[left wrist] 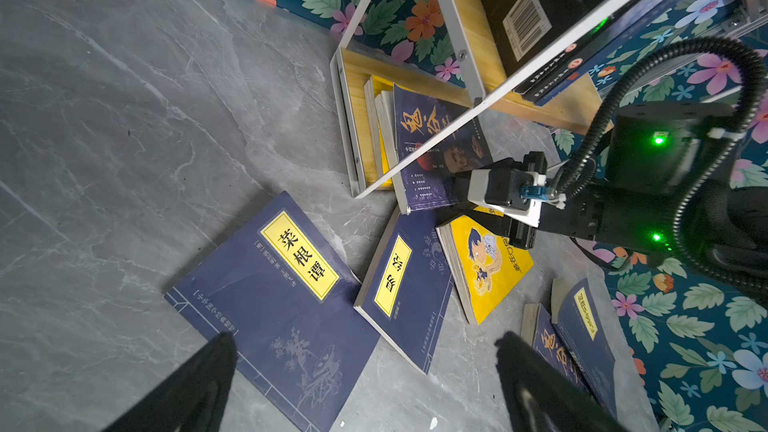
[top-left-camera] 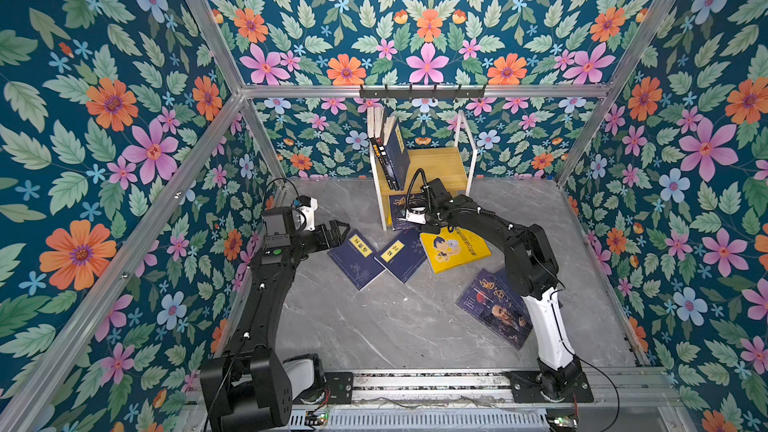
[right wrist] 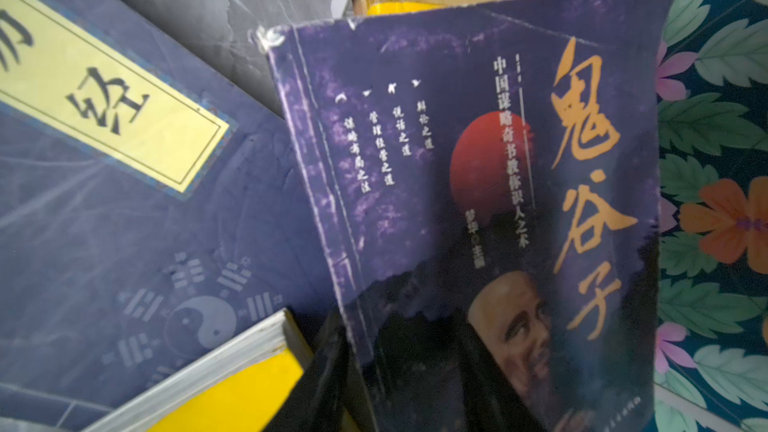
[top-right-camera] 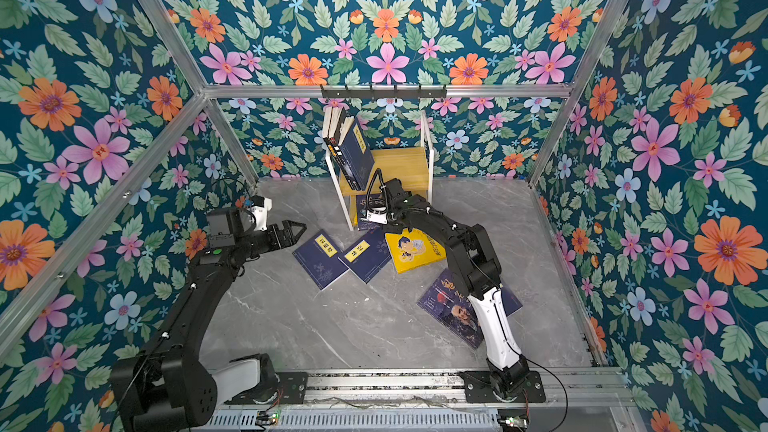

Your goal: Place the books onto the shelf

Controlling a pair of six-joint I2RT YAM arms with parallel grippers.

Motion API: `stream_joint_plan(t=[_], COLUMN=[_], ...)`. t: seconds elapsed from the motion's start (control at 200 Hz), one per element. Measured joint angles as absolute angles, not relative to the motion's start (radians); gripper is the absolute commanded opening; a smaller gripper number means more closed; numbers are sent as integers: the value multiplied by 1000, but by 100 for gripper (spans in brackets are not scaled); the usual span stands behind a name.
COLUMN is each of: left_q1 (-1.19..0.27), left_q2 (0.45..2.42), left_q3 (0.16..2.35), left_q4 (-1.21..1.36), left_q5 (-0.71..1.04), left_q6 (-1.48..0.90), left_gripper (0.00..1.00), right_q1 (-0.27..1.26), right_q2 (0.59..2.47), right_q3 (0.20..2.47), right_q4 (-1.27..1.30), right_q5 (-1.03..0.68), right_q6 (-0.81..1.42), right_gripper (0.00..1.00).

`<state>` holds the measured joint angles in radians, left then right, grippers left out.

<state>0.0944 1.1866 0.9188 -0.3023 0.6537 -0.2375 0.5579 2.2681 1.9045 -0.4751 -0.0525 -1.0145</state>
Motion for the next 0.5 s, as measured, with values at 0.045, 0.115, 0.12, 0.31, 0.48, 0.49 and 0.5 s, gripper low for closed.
stream_joint_plan(t=[0.045,0.115,0.12,0.31,0.48,0.49,0.5], left_q1=[94,96,96,96,98,98,98], left_q2=[1187,1187,1187,1186,1186,1186,1186], left_q3=[918,918,919,916,915,914,914], left_q4=[-302,-304,-304,-304,-303,-303,-303], left_q5=[654,654,654,653,654,654,654], left_q6=[-237,-237,-237,-237,-237,-237,-237], left_gripper=[100,100,100,100,100,100,100], right_q1=[558,558,558,559,562,563,563], right_q2=[2276,2286,2287,2308,2319,2320,2321], right_q3=[1917,1934,1935,1974,1983,1984,1985], right_q4=[-476,-476,-477,-480,-480,-480,-480], right_q5=[-54,-61,-61,-83,-94,-95,-95], right_q6=[-1015,-1015,-1015,-1013,-1006,-1006,-1006], right_gripper=[43,43,43,43,40,40,40])
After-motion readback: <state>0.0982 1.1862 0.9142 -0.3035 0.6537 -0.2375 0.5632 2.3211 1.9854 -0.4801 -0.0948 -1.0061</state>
